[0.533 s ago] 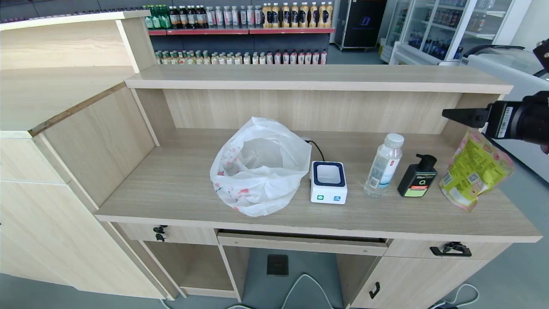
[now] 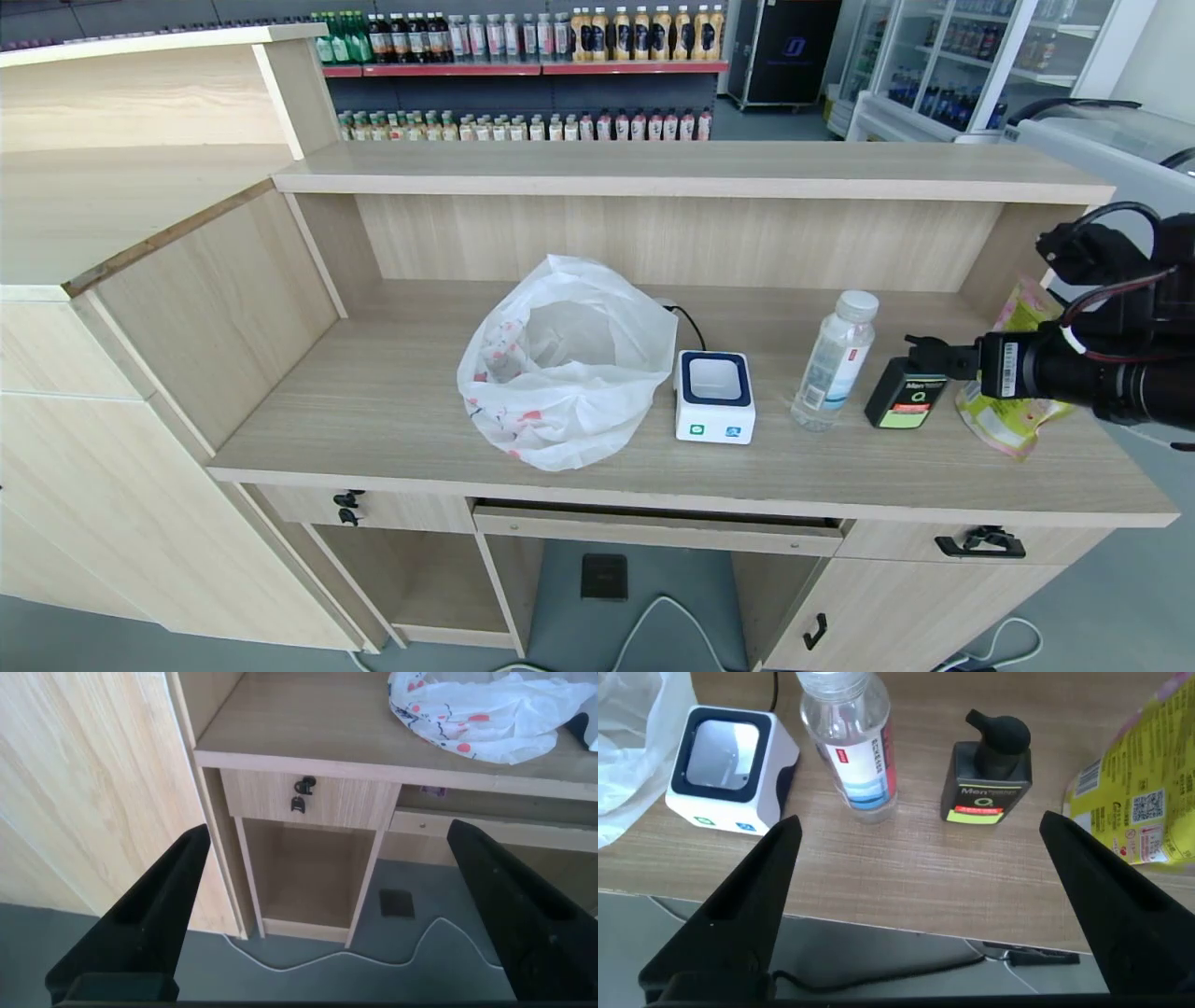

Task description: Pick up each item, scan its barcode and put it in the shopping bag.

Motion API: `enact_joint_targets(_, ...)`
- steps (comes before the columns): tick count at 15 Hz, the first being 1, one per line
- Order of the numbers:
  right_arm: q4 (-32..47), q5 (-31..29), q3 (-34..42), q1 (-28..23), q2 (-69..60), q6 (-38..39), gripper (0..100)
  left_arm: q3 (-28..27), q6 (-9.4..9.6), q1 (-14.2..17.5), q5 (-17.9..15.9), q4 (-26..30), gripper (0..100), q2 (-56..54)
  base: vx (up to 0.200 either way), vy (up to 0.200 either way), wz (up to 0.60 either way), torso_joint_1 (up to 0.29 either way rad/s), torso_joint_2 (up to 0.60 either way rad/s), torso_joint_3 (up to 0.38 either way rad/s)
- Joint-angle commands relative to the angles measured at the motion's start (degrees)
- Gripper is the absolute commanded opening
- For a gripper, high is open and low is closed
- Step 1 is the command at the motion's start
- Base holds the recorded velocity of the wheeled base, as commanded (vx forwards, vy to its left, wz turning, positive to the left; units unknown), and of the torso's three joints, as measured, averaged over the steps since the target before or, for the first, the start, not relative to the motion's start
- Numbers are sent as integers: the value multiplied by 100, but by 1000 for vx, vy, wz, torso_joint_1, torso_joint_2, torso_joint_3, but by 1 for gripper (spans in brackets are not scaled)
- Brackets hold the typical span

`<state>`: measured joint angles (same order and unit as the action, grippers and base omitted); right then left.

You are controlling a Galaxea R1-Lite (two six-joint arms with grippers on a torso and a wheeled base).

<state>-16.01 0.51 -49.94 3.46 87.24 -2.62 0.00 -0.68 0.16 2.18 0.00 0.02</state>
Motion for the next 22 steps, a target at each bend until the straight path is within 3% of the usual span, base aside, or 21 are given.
enact_joint_targets(1, -271, 107, 178, -30, 276, -10, 100, 0, -2, 2, 2, 0, 100, -2, 0, 0, 0, 0, 0, 0)
enact_joint_targets(4, -597, 195, 204, -47, 698, -63, 100, 0, -2, 2, 2, 0, 100, -2, 0, 0, 0, 0, 0, 0)
enact_joint_targets(10, -1396, 1039, 125, -118, 1393, -397, 100, 0, -2, 2, 2, 0, 100, -2, 0, 0, 0, 0, 0, 0)
enact_joint_targets(22, -2627, 1751, -130, -56, 2500, -546, 100, 0, -2, 2, 2, 0, 100, -2, 0, 0, 0, 0, 0, 0)
